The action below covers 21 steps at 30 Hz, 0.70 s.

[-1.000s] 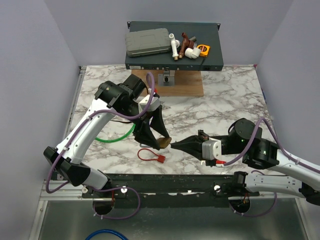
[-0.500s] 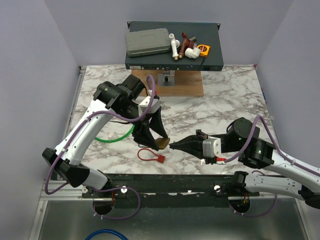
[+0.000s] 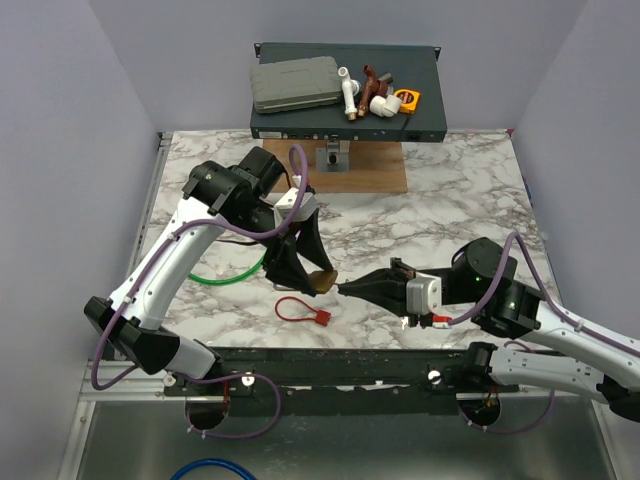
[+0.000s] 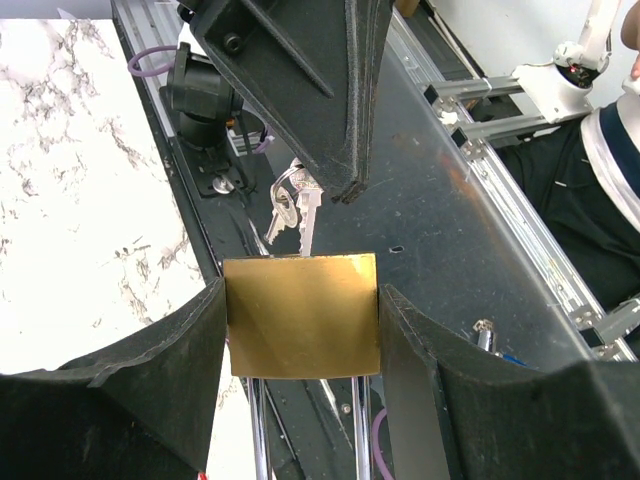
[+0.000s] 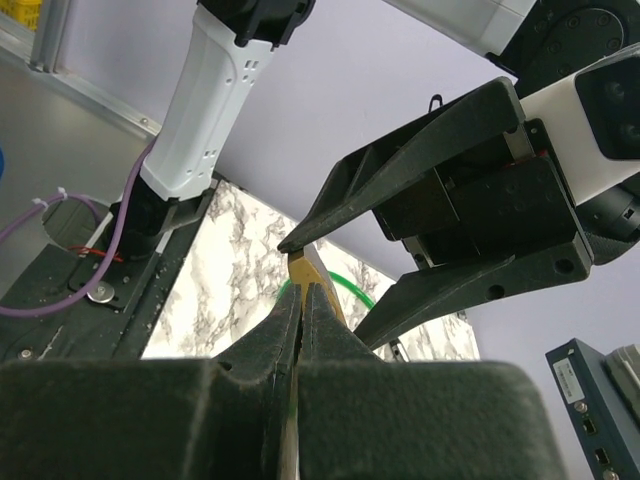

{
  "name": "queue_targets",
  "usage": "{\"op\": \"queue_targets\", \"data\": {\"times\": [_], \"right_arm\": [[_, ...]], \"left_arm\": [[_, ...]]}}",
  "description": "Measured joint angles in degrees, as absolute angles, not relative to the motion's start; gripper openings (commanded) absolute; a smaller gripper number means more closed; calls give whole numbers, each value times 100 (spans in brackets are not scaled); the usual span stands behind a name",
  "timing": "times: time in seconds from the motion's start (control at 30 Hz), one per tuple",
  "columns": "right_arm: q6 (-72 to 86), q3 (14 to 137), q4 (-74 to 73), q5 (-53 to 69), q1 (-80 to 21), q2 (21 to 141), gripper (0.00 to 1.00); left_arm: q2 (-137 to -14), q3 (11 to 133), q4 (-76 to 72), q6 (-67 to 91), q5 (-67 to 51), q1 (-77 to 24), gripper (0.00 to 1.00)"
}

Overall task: Unlock with the key
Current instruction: Unlock the lock.

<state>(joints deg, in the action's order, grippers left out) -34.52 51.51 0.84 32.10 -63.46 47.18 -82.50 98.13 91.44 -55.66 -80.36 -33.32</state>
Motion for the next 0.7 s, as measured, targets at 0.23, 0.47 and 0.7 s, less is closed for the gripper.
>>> {"op": "queue_targets", "data": {"times": [0.23,0.47,0.7], "right_arm": [[-3448,4993,414,3446,-6208,4716,1],[-3428,4869,744,3922,-5944,4746,1],[-3321,4845,906,4460,-5551,4827,1]], "left_arm": [[-8250,9813,9146,-5561,-8034,-3306,0],[-8228,9813,9146,-5540,-8036,-3306,0],[-8219,9902,9150,-5540,-8034,-3299,0]]}}
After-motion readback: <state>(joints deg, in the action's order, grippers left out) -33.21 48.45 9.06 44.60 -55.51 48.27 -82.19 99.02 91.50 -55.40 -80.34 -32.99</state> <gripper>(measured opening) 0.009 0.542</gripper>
